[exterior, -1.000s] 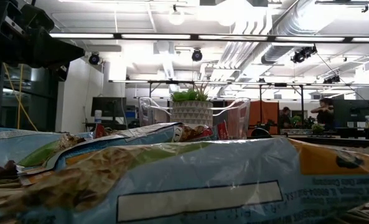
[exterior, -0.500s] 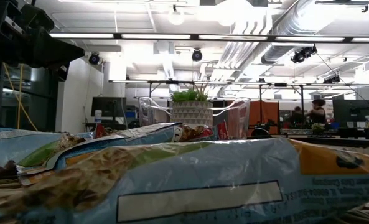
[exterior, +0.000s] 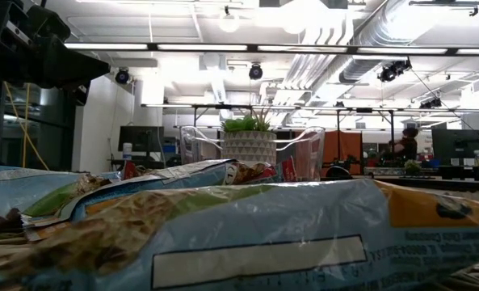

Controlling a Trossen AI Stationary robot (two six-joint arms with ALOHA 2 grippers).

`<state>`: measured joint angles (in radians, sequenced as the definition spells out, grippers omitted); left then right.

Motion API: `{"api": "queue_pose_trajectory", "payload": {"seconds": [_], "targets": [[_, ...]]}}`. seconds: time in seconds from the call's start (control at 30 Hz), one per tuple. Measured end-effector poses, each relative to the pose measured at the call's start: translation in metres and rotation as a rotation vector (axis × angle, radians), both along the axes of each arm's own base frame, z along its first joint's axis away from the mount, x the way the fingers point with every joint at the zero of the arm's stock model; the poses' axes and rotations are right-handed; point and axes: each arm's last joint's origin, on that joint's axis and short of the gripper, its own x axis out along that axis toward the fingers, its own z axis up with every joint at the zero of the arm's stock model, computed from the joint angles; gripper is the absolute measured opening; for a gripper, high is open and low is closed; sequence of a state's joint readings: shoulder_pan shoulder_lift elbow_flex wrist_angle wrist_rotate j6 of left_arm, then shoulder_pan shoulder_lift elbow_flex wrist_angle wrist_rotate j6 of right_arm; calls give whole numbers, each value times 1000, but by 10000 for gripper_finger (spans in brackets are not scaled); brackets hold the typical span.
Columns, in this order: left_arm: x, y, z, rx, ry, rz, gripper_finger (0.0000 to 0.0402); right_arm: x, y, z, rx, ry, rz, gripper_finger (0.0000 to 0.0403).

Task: Pick and place Granola Bars by type
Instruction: Put the yellow granola bar into the bottom right transparent bin

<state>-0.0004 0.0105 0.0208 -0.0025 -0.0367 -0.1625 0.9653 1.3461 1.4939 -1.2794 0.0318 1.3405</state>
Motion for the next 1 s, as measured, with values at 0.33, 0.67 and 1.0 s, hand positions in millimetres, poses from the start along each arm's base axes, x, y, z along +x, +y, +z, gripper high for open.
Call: {"api": "queue_pose_trajectory", "payload": {"seconds": [0.33,0.67,1.0], "targets": [[0,0,0,0,0,0,1,-12,34,-85,164,121,-4,55],[0,0,0,0,0,0,1,-16,31,-151,180,83,54,55],[0,0,0,0,0,0,1,-17,23,-184,204,14,35,55]]}}
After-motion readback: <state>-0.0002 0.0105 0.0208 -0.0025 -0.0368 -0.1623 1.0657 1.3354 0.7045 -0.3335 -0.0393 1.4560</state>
